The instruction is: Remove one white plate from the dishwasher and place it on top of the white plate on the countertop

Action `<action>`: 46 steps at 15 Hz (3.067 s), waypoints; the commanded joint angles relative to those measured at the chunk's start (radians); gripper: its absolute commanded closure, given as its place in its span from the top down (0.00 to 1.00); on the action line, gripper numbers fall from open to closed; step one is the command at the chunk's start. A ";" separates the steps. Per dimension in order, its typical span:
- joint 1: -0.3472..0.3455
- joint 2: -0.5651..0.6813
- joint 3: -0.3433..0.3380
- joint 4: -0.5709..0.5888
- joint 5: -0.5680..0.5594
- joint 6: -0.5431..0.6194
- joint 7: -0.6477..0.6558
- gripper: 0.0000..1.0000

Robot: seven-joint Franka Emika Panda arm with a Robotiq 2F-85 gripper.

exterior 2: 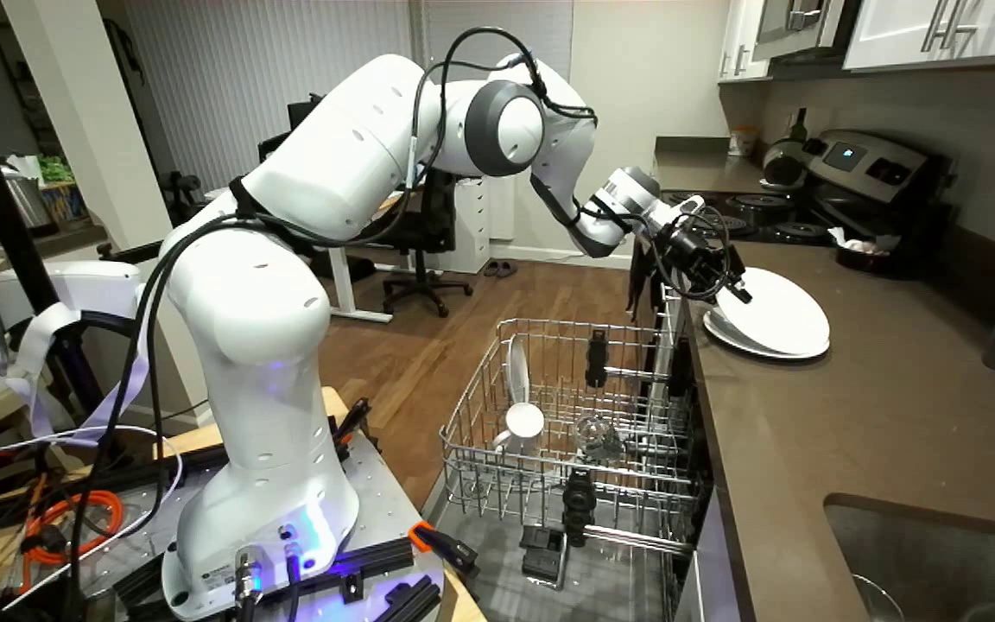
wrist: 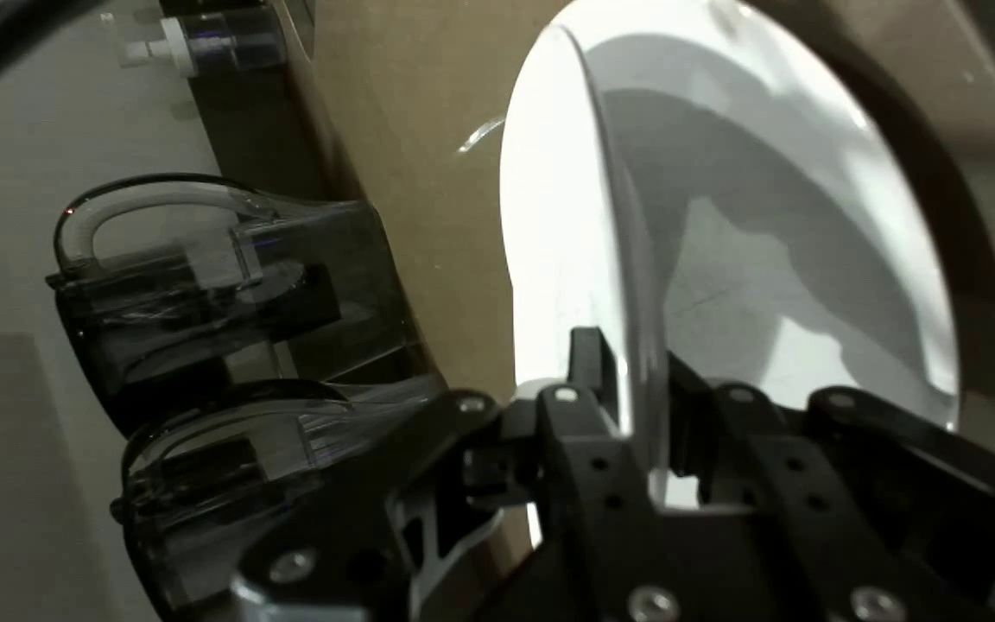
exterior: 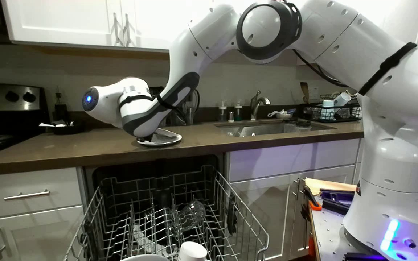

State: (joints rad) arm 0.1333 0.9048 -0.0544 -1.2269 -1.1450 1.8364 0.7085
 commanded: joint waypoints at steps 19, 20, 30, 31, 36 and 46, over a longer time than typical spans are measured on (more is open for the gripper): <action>-0.005 0.034 -0.007 0.069 0.070 0.008 -0.125 0.36; -0.005 0.035 -0.007 0.069 0.083 0.009 -0.137 0.35; -0.004 0.024 -0.018 0.075 0.183 0.031 -0.217 0.49; -0.003 0.023 -0.021 0.075 0.186 0.029 -0.218 0.49; -0.006 0.011 -0.024 0.069 0.201 0.033 -0.231 0.54; -0.032 -0.010 -0.025 0.051 0.286 0.093 -0.276 0.61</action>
State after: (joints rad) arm 0.1162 0.9238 -0.0820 -1.1555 -0.9099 1.8955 0.4838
